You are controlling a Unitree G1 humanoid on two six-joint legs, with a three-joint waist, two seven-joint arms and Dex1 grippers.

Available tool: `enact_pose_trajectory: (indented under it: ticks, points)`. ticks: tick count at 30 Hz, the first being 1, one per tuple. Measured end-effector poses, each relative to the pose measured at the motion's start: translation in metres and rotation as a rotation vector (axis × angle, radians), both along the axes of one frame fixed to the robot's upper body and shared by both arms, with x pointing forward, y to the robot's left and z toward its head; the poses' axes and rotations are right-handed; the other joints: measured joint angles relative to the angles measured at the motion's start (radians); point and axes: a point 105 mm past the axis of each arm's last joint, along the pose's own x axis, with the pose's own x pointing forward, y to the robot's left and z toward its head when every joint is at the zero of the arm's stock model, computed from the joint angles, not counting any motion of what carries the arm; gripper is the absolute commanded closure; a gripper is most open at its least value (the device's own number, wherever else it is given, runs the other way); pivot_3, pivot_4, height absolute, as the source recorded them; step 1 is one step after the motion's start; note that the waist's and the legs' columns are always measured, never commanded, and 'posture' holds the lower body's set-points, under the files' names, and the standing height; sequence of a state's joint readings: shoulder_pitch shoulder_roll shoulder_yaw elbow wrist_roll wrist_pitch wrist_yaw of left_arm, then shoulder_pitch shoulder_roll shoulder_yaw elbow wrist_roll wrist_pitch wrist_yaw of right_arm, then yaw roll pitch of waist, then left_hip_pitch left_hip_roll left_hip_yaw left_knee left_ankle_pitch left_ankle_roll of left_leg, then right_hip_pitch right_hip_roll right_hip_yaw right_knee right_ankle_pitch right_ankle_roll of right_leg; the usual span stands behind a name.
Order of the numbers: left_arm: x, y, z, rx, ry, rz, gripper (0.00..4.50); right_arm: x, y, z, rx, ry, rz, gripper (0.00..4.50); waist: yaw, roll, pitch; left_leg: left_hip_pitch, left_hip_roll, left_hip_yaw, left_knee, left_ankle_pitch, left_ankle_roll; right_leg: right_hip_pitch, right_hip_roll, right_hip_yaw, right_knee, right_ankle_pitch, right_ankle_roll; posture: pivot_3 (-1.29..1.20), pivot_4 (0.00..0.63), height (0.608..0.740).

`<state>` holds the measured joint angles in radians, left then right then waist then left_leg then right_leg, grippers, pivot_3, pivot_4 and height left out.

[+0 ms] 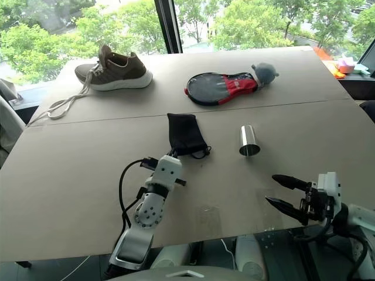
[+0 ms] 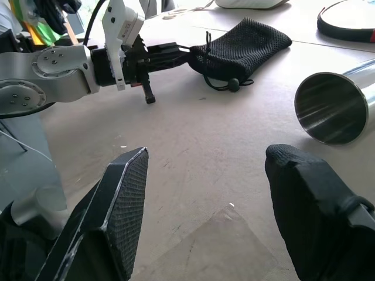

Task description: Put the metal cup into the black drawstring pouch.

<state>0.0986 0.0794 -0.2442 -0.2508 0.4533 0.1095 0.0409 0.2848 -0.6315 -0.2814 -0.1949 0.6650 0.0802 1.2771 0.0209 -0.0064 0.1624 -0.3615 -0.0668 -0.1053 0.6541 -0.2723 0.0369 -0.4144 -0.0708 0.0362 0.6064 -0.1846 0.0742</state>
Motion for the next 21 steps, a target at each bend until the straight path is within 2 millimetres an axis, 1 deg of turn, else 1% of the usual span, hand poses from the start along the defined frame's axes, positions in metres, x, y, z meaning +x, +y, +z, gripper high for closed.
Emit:
enact_pose_trajectory:
  ticks: [3,6,9,11,14,16,17,20,21]
  points:
    - [0.001,0.001,0.0,-0.014,0.005,0.0,4.44,0.001,0.0,0.0,0.004,-0.002,-0.005,1.28,-0.002,0.0,0.0,0.0,0.0,0.0,0.0,0.0,0.0,0.0,0.0,0.0,0.0,0.0,0.0,0.0,0.15,0.74]
    - [0.002,0.002,-0.003,-0.058,0.037,-0.007,4.44,0.008,0.005,0.005,0.015,-0.036,-0.023,1.28,-0.005,0.0,0.0,0.0,0.0,0.0,0.0,0.0,0.0,0.0,0.0,0.0,0.0,0.0,0.0,0.0,0.15,0.74]
    - [0.003,0.001,-0.003,-0.108,0.079,-0.033,4.44,0.026,0.023,0.013,-0.042,-0.12,-0.058,1.28,-0.006,0.0,0.0,0.0,0.0,0.0,0.0,0.0,0.0,0.0,0.0,0.0,0.001,0.0,0.0,0.0,0.15,0.74]
    - [0.004,-0.002,0.002,-0.139,0.093,-0.045,4.44,0.042,0.034,0.013,-0.12,-0.178,-0.127,1.28,-0.006,0.0,0.0,0.0,0.0,-0.001,0.0,0.0,0.0,-0.001,0.0,-0.001,0.001,0.0,0.0,0.0,0.15,0.74]
    - [0.009,-0.006,0.012,-0.189,0.108,-0.061,4.44,0.071,0.046,0.017,-0.202,-0.269,-0.277,1.28,-0.006,0.0,0.0,-0.001,0.0,-0.001,0.0,0.001,-0.001,-0.001,0.0,-0.001,0.001,0.0,0.0,0.0,0.15,0.74]
    - [0.011,-0.009,0.02,-0.209,0.102,-0.077,4.44,0.081,0.049,0.017,-0.247,-0.301,-0.332,1.28,-0.002,0.0,0.0,-0.001,-0.001,-0.001,0.0,0.001,-0.001,-0.001,0.0,-0.001,0.001,0.0,-0.001,0.0,0.15,0.74]
    - [0.012,-0.01,0.024,-0.216,0.1,-0.081,4.44,0.086,0.048,0.014,-0.278,-0.31,-0.365,1.28,-0.001,0.0,0.0,-0.001,-0.001,-0.001,0.0,0.002,-0.003,-0.001,0.0,-0.001,0.001,0.002,-0.004,0.0,0.15,0.74]
    - [0.015,-0.014,0.026,-0.258,0.126,-0.092,4.44,0.095,0.041,-0.001,-0.337,-0.283,-0.459,1.28,-0.003,0.0,0.0,-0.002,-0.001,-0.001,0.0,0.003,-0.005,-0.001,0.0,-0.001,0.0,0.002,-0.004,0.0,0.15,0.74]
    - [0.015,-0.015,0.027,-0.269,0.134,-0.1,4.48,0.098,0.039,-0.007,-0.354,-0.269,-0.482,1.54,-0.005,0.0,0.0,-0.002,-0.001,0.0,0.0,0.003,-0.005,-0.002,0.0,0.0,0.0,0.002,-0.004,0.0,0.15,0.74]
